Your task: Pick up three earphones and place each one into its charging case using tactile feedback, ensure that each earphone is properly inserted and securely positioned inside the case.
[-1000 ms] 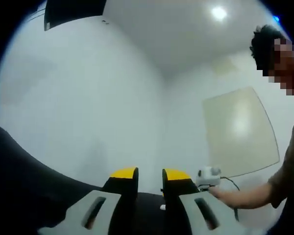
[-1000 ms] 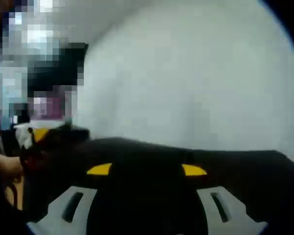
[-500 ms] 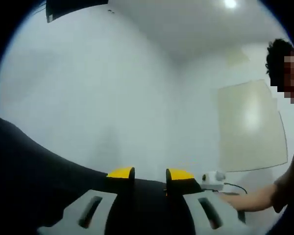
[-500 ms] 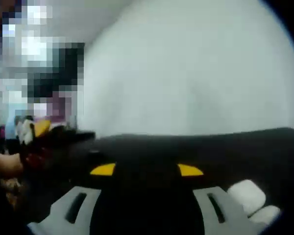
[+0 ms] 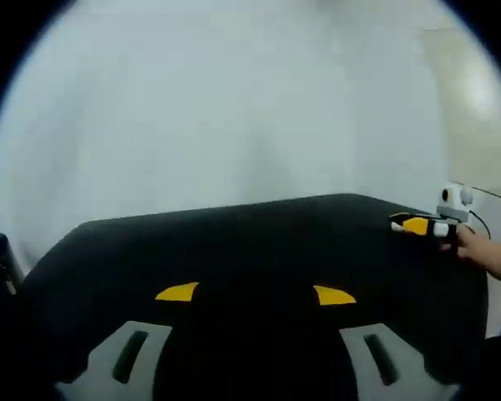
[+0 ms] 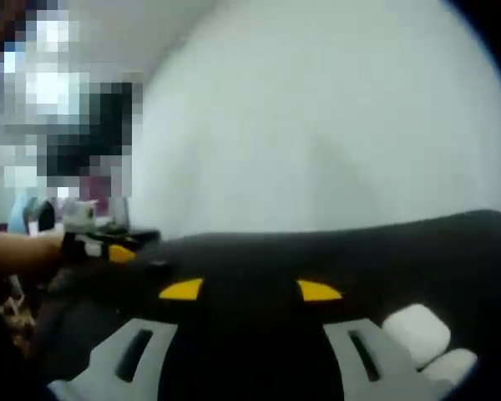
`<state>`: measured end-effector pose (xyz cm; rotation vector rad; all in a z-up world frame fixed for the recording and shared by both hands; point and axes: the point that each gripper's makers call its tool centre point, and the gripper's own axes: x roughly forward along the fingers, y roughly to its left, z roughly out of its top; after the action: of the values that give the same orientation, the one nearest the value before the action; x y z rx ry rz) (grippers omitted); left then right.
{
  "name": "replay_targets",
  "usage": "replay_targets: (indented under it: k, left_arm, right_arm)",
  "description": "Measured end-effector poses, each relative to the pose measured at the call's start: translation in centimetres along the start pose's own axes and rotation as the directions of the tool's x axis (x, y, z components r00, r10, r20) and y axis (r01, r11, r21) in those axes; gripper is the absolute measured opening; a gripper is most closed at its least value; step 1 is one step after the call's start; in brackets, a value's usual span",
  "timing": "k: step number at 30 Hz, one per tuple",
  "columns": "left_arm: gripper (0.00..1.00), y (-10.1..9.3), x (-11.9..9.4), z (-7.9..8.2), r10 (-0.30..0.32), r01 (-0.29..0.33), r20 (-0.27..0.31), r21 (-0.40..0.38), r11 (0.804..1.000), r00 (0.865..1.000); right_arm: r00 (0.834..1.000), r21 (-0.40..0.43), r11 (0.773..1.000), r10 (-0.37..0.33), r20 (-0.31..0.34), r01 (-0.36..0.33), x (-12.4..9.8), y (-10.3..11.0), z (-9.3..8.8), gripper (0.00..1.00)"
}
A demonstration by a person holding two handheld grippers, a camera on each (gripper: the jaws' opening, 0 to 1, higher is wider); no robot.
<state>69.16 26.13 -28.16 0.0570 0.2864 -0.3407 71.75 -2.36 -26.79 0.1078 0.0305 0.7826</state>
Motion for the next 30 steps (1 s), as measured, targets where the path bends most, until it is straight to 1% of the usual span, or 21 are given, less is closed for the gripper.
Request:
replay_targets:
  k: [1, 2, 3, 4, 6, 8, 10, 12, 13, 14, 15, 16, 17, 18, 22, 24, 26, 27, 28, 30]
  left_arm:
    - [0.49, -0.2, 0.5, -0.3, -0.008, 0.009, -0.026, 0.055, 0.998, 1.0]
    - [0.49, -0.5, 1.1, -0.8, -0.017, 0.023, -0.053, 0.121, 0.992, 0.998]
    - [0.49, -0.7, 1.6, -1.3, -0.022, 0.035, -0.085, 0.153, 0.988, 0.996]
    - [0.5, -1.0, 2.1, -1.7, -0.033, 0.048, -0.101, 0.149, 0.988, 0.994]
    - [0.52, -1.1, 2.8, -1.7, -0.048, 0.061, -0.095, 0.14, 0.988, 0.994]
    - [0.52, -0.5, 3.6, -1.9, -0.037, 0.057, -0.119, 0.164, 0.985, 0.992]
    - [0.52, -0.3, 4.0, -2.1, -0.043, 0.072, -0.144, 0.204, 0.976, 0.989]
    - [0.51, -0.3, 4.3, -2.0, -0.059, 0.086, -0.141, 0.194, 0.977, 0.988]
    - [0.49, -0.3, 4.5, -2.1, -0.068, 0.095, -0.145, 0.187, 0.978, 0.987]
    - [0.46, -0.6, 4.7, -2.2, -0.093, 0.118, -0.146, 0.167, 0.979, 0.985]
    - [0.39, -1.3, 4.8, -2.4, -0.13, 0.15, -0.152, 0.132, 0.98, 0.98]
    - [0.33, -1.5, 4.8, -2.6, -0.145, 0.161, -0.15, 0.1, 0.982, 0.978]
    - [0.33, -1.6, 4.8, -2.7, -0.136, 0.148, -0.15, 0.071, 0.986, 0.979]
    - [0.33, -1.5, 5.0, -2.4, -0.134, 0.148, -0.139, 0.097, 0.984, 0.981]
    - [0.33, -1.9, 4.7, -2.1, -0.122, 0.135, -0.123, 0.109, 0.985, 0.985]
    - [0.32, -2.5, 4.4, -1.8, -0.138, 0.15, -0.113, 0.107, 0.983, 0.984]
    - [0.32, -3.9, 4.1, -0.6, -0.177, 0.182, -0.065, 0.086, 0.979, 0.982]
    - [0.32, -4.7, 4.0, 0.4, -0.19, 0.192, -0.035, 0.086, 0.978, 0.981]
    - [0.32, -5.9, 3.8, 1.5, -0.216, 0.216, -0.003, 0.091, 0.972, 0.976]
    - [0.32, -7.5, 3.6, 2.7, -0.239, 0.236, 0.016, 0.102, 0.966, 0.971]
  right_arm:
    - [1.0, -0.004, 1.0, 0.002, -0.001, -0.002, 0.0, 0.0, 0.0, 0.43]
    - [1.0, -0.008, 1.0, 0.003, -0.001, -0.003, 0.0, 0.0, 0.0, 0.42]
    - [1.0, -0.01, 1.0, 0.005, -0.002, -0.005, 0.0, 0.0, 0.0, 0.42]
    - [1.0, -0.015, 1.0, 0.004, -0.006, -0.004, 0.1, 0.0, -0.1, 0.42]
    - [1.0, -0.031, 1.0, 0.002, -0.014, -0.002, 0.1, 0.2, -0.2, 0.4]
    - [1.0, -0.038, 0.999, 0.004, -0.017, -0.005, 0.1, 0.2, -0.3, 0.4]
    - [1.0, -0.04, 0.999, 0.004, -0.018, -0.005, 0.1, 0.1, -0.3, 0.4]
    - [1.0, -0.041, 0.999, 0.006, -0.017, -0.007, 0.0, 0.2, -0.2, 0.4]
    - [1.0, -0.041, 0.999, 0.006, -0.017, -0.006, 0.0, 0.2, -0.2, 0.4]
    - [1.0, -0.041, 0.999, 0.005, -0.018, -0.006, 0.0, 0.2, -0.2, 0.4]
    - [1.0, -0.044, 0.999, 0.005, -0.021, -0.006, 0.0, 0.2, -0.3, 0.4]
    - [1.0, -0.047, 0.999, 0.008, -0.021, -0.009, 0.0, 0.3, -0.2, 0.4]
    - [1.0, -0.05, 0.999, 0.009, -0.021, -0.01, 0.0, 0.4, -0.2, 0.4]
    - [1.0, -0.053, 0.999, 0.009, -0.022, -0.01, 0.0, 0.4, -0.2, 0.4]
    - [1.0, -0.051, 0.999, 0.01, -0.017, -0.011, 0.0, 0.3, -0.1, 0.4]
    - [1.0, -0.049, 0.999, 0.011, -0.013, -0.011, 0.0, 0.3, 0.0, 0.4]
    - [1.0, -0.043, 0.999, 0.014, -0.008, -0.014, 0.0, 0.3, 0.1, 0.4]
    - [1.0, -0.042, 0.999, 0.013, -0.007, -0.013, 0.0, 0.4, 0.1, 0.4]
    - [1.0, -0.042, 0.999, 0.011, -0.007, -0.011, 0.0, 0.3, 0.1, 0.4]
    - [1.0, -0.039, 0.999, 0.012, -0.004, -0.012, 0.0, 0.3, 0.1, 0.4]
